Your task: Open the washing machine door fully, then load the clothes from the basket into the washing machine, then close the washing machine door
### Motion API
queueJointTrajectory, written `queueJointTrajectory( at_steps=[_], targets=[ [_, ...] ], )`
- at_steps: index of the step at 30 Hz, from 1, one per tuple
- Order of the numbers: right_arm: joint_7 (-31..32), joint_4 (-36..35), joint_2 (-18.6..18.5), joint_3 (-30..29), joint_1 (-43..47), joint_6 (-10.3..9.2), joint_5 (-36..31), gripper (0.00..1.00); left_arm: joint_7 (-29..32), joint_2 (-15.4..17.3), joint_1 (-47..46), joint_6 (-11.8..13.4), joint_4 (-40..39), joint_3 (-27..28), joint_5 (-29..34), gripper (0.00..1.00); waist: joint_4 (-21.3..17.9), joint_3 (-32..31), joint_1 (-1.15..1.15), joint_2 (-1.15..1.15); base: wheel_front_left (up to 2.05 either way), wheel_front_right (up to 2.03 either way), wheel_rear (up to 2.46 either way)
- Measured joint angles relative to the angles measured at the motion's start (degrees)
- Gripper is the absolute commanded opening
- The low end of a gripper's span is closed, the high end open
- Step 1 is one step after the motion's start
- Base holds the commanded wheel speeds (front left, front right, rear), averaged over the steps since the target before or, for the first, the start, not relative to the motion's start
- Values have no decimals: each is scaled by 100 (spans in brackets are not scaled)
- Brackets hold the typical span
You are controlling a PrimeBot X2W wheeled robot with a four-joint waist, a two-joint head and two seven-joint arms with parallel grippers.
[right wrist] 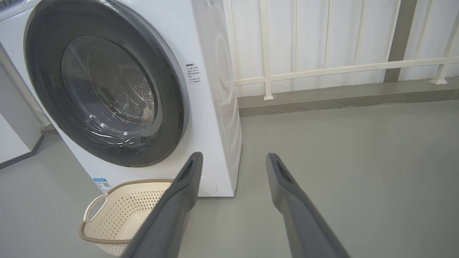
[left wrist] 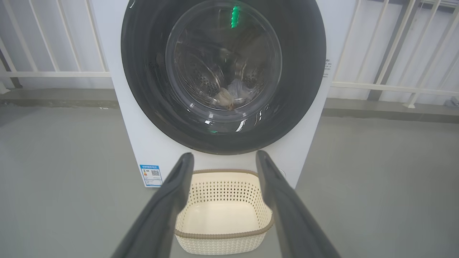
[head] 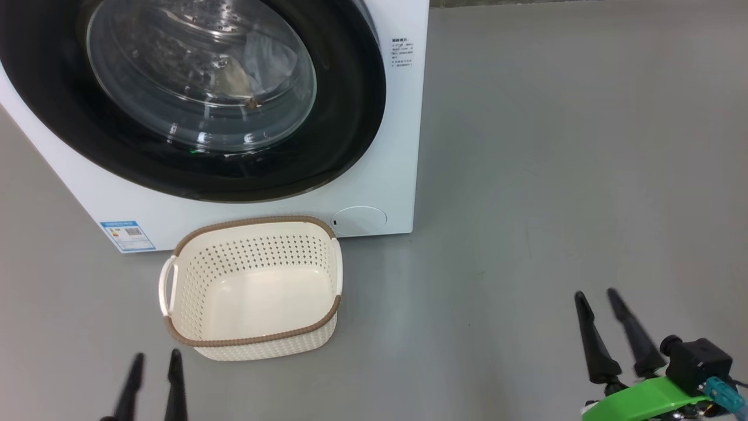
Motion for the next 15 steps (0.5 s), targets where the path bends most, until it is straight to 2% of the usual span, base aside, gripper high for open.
queueJointTrajectory(
  at_steps=[4,15],
  targets=[
    [9,229,40,8,75,0,30,0,9,-85,3,-1,214,-43,-62,0,0,0,0,0,0,0,0],
    [189,260,51,-14,101,0,650,0,155,-75,-9,-16,323,-55,-726,0,-13,-23,1,0,0,0,0]
  ],
)
